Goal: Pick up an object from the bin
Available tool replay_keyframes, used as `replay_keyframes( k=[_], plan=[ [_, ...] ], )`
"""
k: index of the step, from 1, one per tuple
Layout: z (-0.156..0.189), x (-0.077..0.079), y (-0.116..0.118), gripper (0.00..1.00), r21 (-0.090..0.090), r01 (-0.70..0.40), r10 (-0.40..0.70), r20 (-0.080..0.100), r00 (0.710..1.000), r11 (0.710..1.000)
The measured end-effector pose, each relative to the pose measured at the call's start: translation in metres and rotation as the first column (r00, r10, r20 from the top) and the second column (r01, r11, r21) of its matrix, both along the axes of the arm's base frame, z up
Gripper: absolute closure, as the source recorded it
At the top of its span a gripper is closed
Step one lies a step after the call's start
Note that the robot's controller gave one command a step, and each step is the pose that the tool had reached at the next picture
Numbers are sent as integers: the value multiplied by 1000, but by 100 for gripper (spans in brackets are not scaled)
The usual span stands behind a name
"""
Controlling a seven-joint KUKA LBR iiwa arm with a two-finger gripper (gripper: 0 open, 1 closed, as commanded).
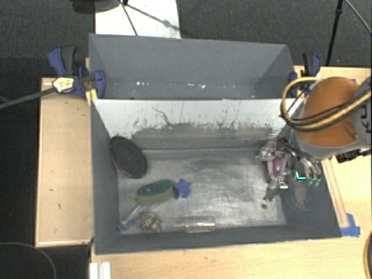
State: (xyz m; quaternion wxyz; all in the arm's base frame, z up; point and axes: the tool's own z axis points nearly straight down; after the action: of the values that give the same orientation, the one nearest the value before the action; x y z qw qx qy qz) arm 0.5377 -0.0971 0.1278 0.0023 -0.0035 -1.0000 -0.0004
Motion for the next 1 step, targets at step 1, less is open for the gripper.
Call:
replay_keyframes(
  k=[1],
  plan=[
    [-56, 18, -51, 0, -3, -239, 240, 11, 971, 971]
  ],
)
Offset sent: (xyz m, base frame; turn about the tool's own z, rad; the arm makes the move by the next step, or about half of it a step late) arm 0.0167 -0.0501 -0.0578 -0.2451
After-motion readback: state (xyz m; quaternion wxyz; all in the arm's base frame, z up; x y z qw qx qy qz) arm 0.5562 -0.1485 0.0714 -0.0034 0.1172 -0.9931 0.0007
